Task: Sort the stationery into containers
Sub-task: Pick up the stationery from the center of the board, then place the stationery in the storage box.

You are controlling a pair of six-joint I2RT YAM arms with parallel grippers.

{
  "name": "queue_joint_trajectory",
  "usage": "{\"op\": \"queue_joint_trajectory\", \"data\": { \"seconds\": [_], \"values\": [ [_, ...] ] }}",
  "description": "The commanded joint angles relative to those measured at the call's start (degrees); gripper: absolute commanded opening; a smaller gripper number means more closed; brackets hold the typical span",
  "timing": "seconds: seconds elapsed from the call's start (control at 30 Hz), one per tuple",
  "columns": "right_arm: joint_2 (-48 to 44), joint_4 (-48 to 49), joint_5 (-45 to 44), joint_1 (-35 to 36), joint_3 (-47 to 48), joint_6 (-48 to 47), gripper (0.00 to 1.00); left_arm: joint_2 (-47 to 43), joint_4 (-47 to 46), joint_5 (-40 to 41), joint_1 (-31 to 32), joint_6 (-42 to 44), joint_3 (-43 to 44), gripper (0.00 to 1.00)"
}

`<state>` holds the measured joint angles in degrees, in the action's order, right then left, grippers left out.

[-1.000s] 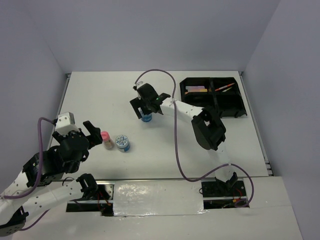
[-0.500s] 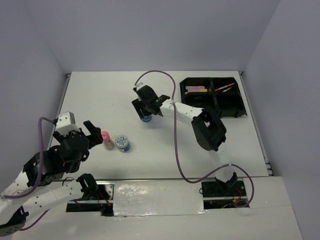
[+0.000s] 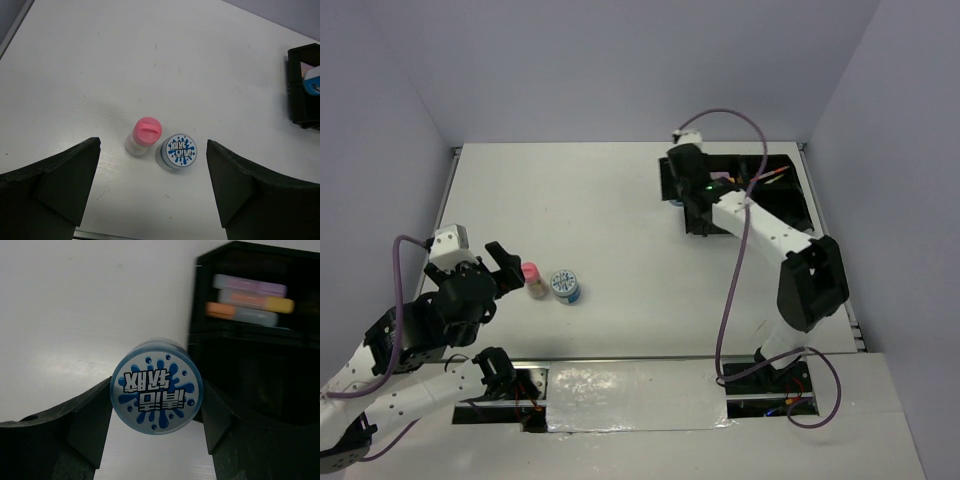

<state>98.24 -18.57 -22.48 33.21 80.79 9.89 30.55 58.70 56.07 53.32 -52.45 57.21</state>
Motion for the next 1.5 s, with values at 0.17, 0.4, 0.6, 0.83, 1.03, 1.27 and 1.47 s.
{"op": "queue_joint_trajectory", "data": {
  "seconds": [0.17,0.4,0.6,0.83,1.03,1.27,1.47],
  "values": [
    [-6.3,4.5,-5.4,-11.7,-7.0,3.5,0.0,-0.8,-1.3,0.0,-0.2,1.0,-0.3,0.99],
    [-4.2,6.7,-6.3,-17.1,-7.5,3.5,0.0,-0.7,-1.3,0.1,-0.2,0.9,-0.4,0.99],
    [-3.3,7.0,-4.7,-20.3,-7.5,3.4,0.0,-0.1,-1.4,0.1,-0.2,1.0,-0.3,0.99],
    [-1.9,7.2,-2.7,-22.8,-8.1,4.1,0.0,0.0,-1.3,0.2,-0.2,0.9,-0.3,0.99],
    [-1.1,7.4,-1.0,-24.0,-8.4,4.8,0.04,0.0,-1.3,0.1,-0.2,1.0,-0.3,0.99],
    [-1.2,8.2,1.4,-24.3,-9.2,5.6,0.11,0.0,-1.4,0.2,-0.1,0.9,-0.4,0.99],
    [0.2,8.2,0.7,-24.3,-9.3,6.0,0.33,0.3,-1.4,0.1,-0.2,1.1,-0.3,0.99]
  ]
}}
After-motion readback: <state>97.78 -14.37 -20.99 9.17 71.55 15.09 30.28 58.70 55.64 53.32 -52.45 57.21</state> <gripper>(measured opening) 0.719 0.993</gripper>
